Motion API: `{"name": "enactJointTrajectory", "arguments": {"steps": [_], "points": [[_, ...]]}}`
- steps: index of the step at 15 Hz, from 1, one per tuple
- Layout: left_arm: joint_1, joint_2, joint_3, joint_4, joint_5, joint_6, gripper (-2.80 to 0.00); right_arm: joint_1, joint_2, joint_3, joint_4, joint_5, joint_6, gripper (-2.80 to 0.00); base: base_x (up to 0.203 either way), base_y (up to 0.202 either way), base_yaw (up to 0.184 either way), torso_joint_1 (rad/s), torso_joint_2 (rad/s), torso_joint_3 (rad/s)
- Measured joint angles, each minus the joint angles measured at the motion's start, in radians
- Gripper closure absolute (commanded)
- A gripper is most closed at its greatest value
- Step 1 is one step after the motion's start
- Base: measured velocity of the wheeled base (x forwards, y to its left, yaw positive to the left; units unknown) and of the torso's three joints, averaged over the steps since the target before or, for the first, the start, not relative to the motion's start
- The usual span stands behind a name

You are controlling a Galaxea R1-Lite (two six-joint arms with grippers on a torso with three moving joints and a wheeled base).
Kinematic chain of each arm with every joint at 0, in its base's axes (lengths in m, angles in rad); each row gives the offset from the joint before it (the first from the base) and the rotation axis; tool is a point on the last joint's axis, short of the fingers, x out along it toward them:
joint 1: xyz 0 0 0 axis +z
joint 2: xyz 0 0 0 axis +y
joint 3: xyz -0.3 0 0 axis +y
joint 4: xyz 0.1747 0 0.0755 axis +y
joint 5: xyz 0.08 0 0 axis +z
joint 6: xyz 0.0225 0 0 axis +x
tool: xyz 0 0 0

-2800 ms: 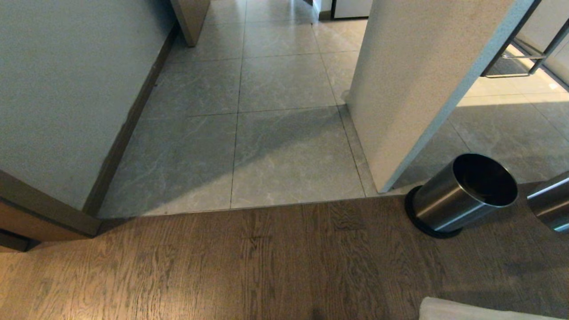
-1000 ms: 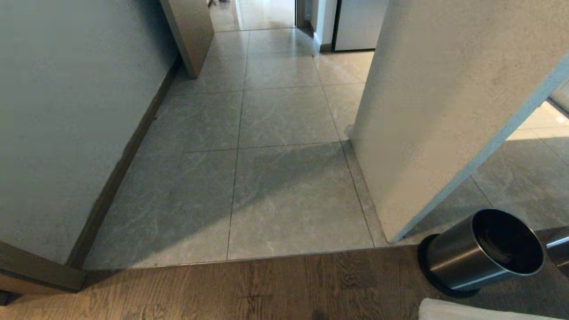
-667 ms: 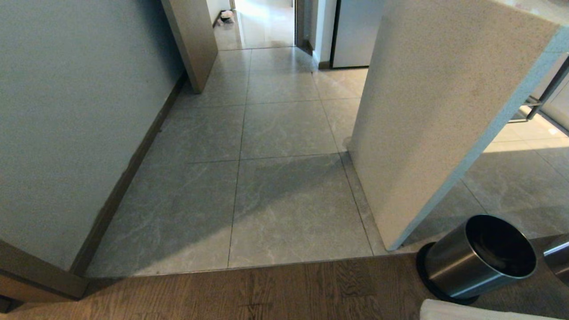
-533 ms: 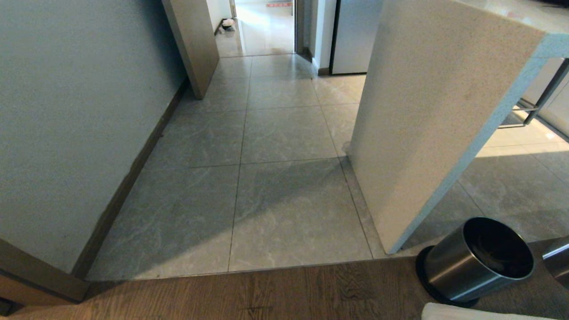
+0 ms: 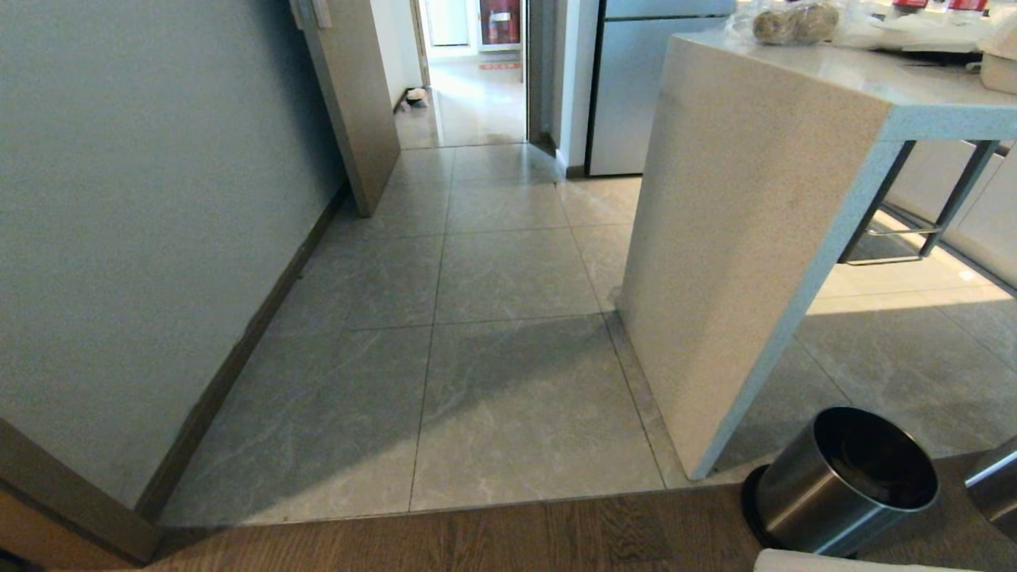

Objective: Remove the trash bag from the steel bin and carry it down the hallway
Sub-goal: Put the trash bag at the door

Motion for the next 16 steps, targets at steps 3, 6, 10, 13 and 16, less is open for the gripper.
{"name": "enactJointTrajectory", "arguments": {"steps": [3,6,10,13,16], "points": [[0.000,0.000,0.000,0.000,0.000,0.001,0.00,0.000,0.000,0.000,0.000,0.000,0.000,0.00,0.000,0.000,0.000,0.000,0.00,0.040],[0.000,0.000,0.000,0.000,0.000,0.000,0.00,0.000,0.000,0.000,0.000,0.000,0.000,0.00,0.000,0.000,0.000,0.000,0.00,0.000],[0.000,0.000,0.000,0.001,0.000,0.000,0.00,0.000,0.000,0.000,0.000,0.000,0.000,0.00,0.000,0.000,0.000,0.000,0.00,0.000],[0.000,0.000,0.000,0.001,0.000,0.000,0.00,0.000,0.000,0.000,0.000,0.000,-0.001,0.00,0.030,0.000,0.001,0.001,0.00,0.001],[0.000,0.000,0.000,0.000,0.000,0.000,0.00,0.000,0.000,0.000,0.000,0.000,-0.001,0.00,0.181,0.000,0.003,0.001,0.00,0.005]]}}
